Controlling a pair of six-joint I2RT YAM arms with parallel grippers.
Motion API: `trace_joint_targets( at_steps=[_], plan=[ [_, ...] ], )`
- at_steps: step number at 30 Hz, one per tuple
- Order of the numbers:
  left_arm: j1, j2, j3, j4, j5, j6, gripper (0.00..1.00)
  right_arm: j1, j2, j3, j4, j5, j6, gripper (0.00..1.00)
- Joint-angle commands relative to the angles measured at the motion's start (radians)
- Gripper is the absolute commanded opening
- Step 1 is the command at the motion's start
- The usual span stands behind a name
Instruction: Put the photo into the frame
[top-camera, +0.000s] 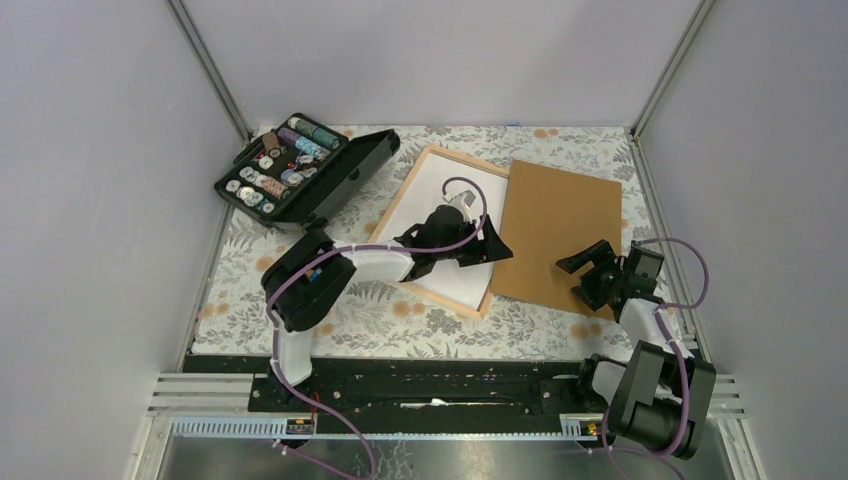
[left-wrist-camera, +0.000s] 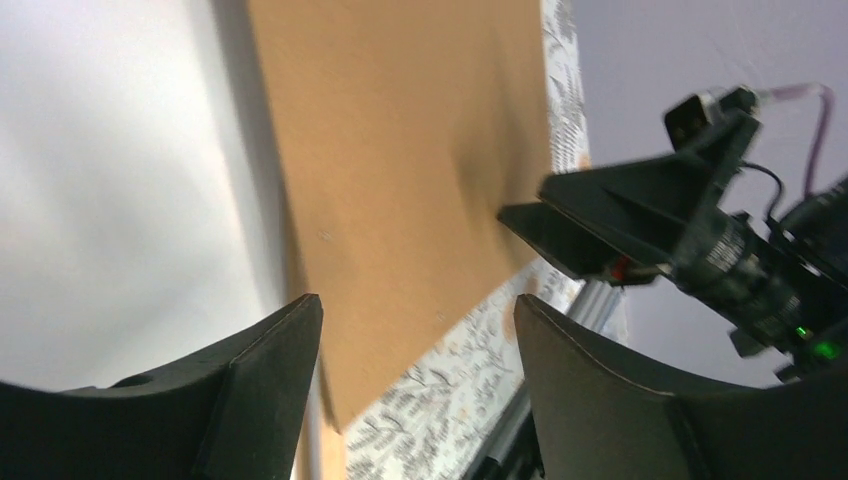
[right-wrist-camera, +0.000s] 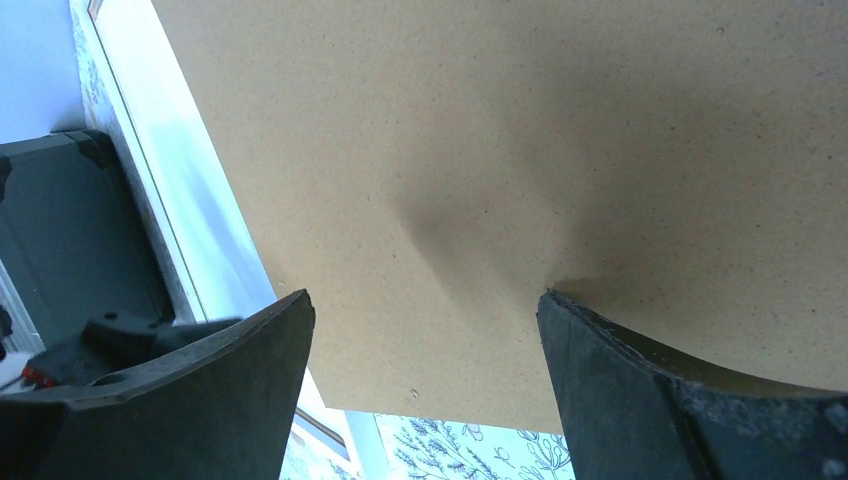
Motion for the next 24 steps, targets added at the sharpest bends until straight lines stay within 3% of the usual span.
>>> trace_joint_targets(
  at_steps=[1, 5, 16, 24],
  plan=[
    [0.038, 0.070, 0.068, 0.013, 0.007, 0.006, 0.71, 0.011, 0.022, -0.012, -0.071, 0.007, -0.054, 0.91],
    [0.039, 0.112, 0.113, 0.017, -0.044, 0.016, 0.65, 0.012, 0.024, -0.010, -0.066, 0.006, -0.060, 0.91],
    [0.042, 0.221, 0.213, 0.026, -0.025, -0.006, 0.48, 0.011, 0.054, 0.006, -0.064, -0.004, -0.077, 0.91],
    [0.057, 0.271, 0.261, 0.057, 0.019, -0.039, 0.41, 0.011, 0.030, 0.004, -0.062, -0.004, -0.082, 0.92]
  ],
)
